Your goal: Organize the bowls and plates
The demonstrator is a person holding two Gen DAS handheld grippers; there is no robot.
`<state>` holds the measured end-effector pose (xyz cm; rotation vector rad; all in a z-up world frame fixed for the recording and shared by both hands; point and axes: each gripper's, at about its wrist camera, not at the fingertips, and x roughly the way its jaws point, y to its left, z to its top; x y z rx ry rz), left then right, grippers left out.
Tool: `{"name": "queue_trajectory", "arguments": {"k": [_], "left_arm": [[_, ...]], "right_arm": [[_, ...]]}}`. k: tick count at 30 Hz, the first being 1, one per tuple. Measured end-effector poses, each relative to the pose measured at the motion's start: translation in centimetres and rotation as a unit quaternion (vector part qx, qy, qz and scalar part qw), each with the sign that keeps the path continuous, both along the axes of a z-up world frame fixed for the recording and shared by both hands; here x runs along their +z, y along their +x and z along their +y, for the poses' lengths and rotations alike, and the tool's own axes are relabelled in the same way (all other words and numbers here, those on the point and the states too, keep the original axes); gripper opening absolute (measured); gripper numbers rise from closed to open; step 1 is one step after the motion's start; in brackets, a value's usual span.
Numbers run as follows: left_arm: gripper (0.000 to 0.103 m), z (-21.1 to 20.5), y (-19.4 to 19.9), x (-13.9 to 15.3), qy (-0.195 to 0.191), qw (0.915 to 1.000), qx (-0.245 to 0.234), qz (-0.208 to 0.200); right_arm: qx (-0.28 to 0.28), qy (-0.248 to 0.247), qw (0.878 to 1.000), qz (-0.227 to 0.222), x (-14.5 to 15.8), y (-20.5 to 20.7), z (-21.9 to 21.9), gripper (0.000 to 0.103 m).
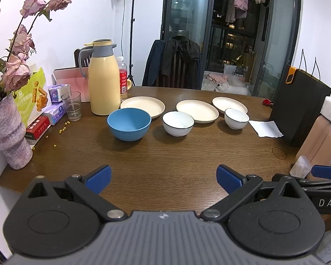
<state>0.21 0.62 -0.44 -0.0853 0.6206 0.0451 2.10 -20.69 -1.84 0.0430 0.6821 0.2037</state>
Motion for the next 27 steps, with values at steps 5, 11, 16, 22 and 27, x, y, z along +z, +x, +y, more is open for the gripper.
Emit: {"name": "queue_trajectory", "arguments": {"k": [5,11,16,22,27], "left_arm": [[0.103,0.1,0.0,-0.1,0.0,1.0,0.0,0.0],[0.103,0.1,0.0,0.0,0.0,1.0,0.0,0.0],[0.103,0.1,0.0,-0.1,0.001,1.0,0.0,0.0],[0.103,0.0,0.0,-0.1,0.001,1.0,0.0,0.001],[0.103,0.5,0.0,-0.1,0.002,1.0,0.003,-0.001]], "right_arm": [[0.0,0.0,1.0,0.0,0.0,0.0,0.0,0.103],[0.002,0.0,1.0,0.0,-0.2,-0.2,0.1,0.103],[0.004,0.0,1.0,0.002,-0.5,-0.3,0.2,0.103],[0.003,0.001,1.0,0.006,-0.5,0.0,0.5,0.103],[0.011,0.0,1.0,0.003,-0.5,0.4,1.3,0.103]]}}
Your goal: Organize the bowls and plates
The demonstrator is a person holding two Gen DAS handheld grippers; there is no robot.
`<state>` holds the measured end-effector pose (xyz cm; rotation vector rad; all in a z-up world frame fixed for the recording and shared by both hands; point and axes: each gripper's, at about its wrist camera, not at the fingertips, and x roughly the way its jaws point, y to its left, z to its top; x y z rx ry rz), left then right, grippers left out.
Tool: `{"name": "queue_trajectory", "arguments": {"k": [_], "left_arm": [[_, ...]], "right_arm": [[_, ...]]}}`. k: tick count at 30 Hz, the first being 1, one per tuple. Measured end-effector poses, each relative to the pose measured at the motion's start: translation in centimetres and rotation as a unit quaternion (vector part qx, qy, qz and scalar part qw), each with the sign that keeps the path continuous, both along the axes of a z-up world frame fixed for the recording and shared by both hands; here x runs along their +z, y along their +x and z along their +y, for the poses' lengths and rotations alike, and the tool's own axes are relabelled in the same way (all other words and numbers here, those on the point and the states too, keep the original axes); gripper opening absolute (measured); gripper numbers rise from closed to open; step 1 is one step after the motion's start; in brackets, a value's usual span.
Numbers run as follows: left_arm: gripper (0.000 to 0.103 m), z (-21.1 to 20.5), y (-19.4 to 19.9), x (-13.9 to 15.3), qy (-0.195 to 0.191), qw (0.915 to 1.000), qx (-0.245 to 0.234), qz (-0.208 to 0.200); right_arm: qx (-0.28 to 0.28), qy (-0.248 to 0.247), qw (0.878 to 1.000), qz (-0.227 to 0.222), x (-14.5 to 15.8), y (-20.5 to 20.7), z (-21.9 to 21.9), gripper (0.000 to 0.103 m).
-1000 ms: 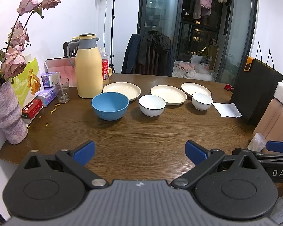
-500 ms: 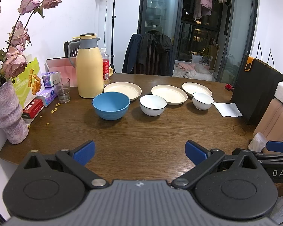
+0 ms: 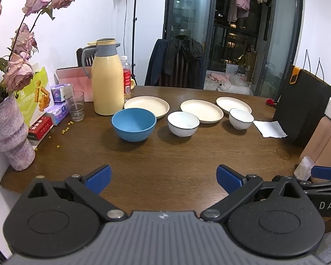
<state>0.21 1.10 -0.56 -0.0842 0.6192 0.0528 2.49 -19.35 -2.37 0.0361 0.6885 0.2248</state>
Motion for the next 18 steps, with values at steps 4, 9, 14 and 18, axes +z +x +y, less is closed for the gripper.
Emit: {"name": "queue_trajectory", "arguments": {"k": [4,9,14,18], "left_arm": [[0.103,1.0,0.1,0.0,0.002,1.0,0.004,0.0],[0.103,2.9,1.8,0.4,0.003,1.0,0.009,0.002],[0.103,4.3,3.0,0.4,0.0,0.9999,0.016,0.004],[0.103,5.1,3.9,0.6,0.002,0.9998,0.019,0.003]], "right_arm": [[0.006,-0.009,1.0,-0.001,0.1,0.7,1.2,0.103],[0.008,-0.007,1.0,-0.003,0.4,1.9,2.5,0.103],[0.001,-0.01,1.0,-0.007,0.5,3.0,3.8,0.103],[0.001,-0.009,1.0,-0.002,0.6,4.0,4.5,0.103]]}}
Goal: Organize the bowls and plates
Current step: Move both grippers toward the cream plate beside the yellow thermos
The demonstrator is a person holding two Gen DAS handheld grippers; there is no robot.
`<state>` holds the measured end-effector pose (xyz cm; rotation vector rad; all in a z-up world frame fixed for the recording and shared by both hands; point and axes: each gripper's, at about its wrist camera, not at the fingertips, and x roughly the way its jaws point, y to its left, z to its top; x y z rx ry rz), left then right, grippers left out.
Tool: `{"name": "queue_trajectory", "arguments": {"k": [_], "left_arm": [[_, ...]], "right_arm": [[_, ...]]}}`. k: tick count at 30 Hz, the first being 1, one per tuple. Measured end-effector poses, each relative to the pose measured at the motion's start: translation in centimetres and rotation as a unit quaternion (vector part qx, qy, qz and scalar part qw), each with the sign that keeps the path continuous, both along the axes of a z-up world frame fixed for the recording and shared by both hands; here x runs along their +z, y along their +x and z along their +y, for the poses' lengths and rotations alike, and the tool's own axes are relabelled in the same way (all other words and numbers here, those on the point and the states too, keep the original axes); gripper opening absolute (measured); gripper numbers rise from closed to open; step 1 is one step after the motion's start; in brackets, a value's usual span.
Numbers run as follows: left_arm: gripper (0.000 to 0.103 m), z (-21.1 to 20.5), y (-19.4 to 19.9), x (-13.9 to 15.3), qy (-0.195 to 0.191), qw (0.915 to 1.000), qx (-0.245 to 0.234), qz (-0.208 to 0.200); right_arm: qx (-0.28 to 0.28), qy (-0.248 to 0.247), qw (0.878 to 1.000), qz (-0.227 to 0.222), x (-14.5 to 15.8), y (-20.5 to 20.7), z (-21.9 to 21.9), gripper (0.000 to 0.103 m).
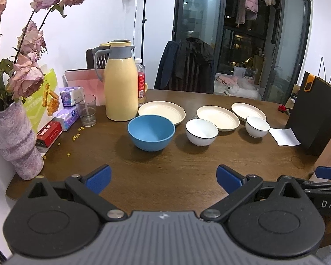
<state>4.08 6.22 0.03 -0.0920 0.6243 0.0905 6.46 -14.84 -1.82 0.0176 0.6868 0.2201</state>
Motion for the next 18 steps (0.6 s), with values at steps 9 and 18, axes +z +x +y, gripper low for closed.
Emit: {"name": "queue_trajectory", "arguments": {"k": [9,18], "left_arm": [[0.103,-0.1,3.8,-0.2,-0.01,0.9998,0.014,0.006],[0.103,-1.8,9.0,-0.1,-0.011,0.9986,0.052,0.006]], "right_arm": [[0.016,0.008,1.0,0.013,-0.2,3.8,0.0,0.103],[0.052,-0.013,0.998,0.016,-0.3,10.3,-1.0,0.103]]}}
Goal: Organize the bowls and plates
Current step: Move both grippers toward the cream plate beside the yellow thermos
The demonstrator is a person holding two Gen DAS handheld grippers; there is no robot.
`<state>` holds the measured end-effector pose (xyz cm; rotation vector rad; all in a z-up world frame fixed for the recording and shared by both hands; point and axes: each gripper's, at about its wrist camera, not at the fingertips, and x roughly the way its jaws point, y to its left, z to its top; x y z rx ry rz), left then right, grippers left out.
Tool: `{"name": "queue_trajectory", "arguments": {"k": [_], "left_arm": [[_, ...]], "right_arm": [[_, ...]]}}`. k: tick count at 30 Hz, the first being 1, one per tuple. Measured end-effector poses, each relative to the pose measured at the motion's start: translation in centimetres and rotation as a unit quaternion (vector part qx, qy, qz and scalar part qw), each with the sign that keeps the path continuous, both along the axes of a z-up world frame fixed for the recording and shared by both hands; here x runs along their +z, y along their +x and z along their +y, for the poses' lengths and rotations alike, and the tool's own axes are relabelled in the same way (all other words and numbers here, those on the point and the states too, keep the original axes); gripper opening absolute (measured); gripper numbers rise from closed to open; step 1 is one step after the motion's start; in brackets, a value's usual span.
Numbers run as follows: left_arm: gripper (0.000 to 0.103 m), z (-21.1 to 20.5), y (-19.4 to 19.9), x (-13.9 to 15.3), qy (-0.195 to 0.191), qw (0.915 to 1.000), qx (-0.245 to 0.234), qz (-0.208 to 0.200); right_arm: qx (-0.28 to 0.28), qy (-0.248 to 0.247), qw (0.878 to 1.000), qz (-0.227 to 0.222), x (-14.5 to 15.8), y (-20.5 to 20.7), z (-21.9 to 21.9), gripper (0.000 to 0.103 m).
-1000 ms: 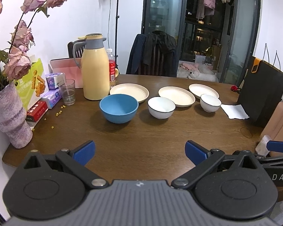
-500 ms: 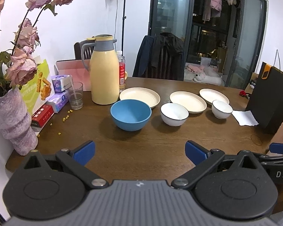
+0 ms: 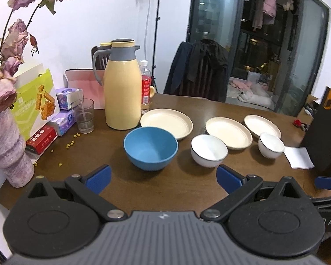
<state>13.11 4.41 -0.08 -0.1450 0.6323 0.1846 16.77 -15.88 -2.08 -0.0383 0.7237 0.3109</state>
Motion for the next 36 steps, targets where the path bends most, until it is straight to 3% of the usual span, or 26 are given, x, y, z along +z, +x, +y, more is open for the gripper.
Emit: {"name": "queue_trajectory", "arguments": {"k": [17,24,36], "left_arm": [[0.103,-2.4,6.7,0.4,0.006,0.9988,0.043,0.021],[0.103,-1.0,10.2,0.2,-0.016,0.9976,0.048,0.046],[0.103,2.2,16.4,-0.7,-0.021,0.9956,0.054,0.073]], "right_arm": [[0.047,0.002,0.999,0.004,0.5,9.6,-1.6,0.103],[0.06,0.002,0.998,0.018,0.4,12.8,-0.9,0.103],[0.065,0.005,0.997,0.042,-0.5,19.3,2.0,0.103]]}}
